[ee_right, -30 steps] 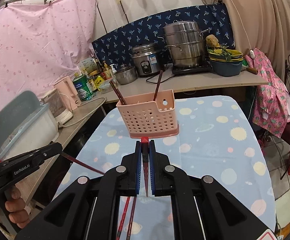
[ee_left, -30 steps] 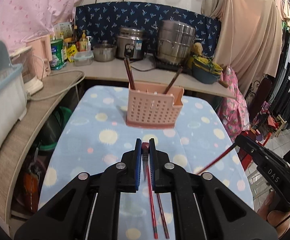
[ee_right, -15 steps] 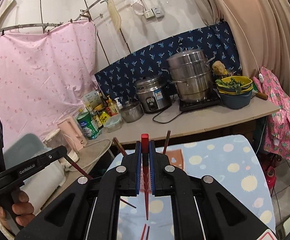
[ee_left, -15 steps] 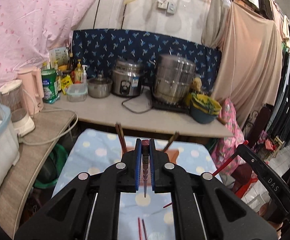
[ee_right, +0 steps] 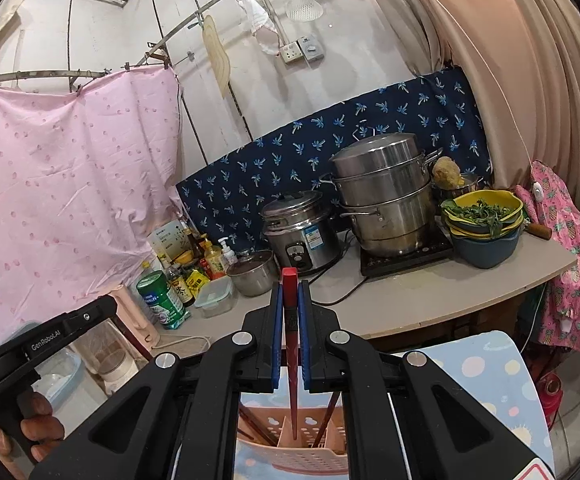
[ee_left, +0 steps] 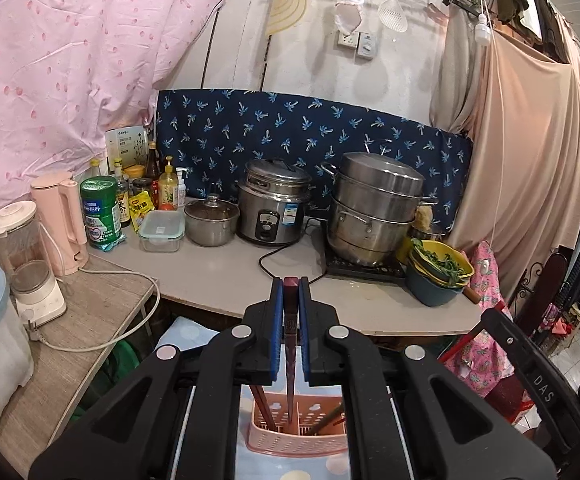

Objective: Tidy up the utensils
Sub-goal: 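Carry both chopsticks into the pink holder and open both tools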

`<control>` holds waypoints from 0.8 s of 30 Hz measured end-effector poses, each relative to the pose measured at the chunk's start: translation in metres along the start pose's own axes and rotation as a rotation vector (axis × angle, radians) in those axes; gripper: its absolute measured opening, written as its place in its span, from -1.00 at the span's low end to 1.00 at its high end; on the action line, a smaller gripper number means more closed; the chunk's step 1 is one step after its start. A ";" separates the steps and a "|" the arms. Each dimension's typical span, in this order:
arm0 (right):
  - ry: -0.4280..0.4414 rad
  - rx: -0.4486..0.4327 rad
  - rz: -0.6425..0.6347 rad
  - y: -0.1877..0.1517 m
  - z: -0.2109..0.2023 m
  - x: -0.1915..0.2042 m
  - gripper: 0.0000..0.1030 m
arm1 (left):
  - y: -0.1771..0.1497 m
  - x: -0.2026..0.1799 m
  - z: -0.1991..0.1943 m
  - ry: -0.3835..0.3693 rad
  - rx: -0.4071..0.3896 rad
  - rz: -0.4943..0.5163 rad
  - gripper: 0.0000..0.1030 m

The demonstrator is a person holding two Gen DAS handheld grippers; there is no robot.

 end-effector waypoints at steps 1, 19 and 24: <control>-0.003 0.010 -0.002 -0.002 0.007 0.000 -0.87 | -0.001 0.002 0.006 0.003 0.007 -0.003 -0.86; -0.062 0.173 -0.062 -0.075 0.071 -0.007 -0.83 | -0.057 0.030 0.059 0.022 0.146 -0.050 -0.84; -0.068 0.168 -0.042 -0.072 0.062 -0.011 -0.74 | -0.062 0.030 0.052 0.033 0.153 -0.055 -0.58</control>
Point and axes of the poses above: each gripper's, at about its wrist camera, not at the fingertips, and z roughly the way its jaws point, x to its left, y to its top, the point moved 1 cm from there along z, roughly the way its jaws point, and after that the axes turned 12 degrees about -y, right-handed, at the moved point
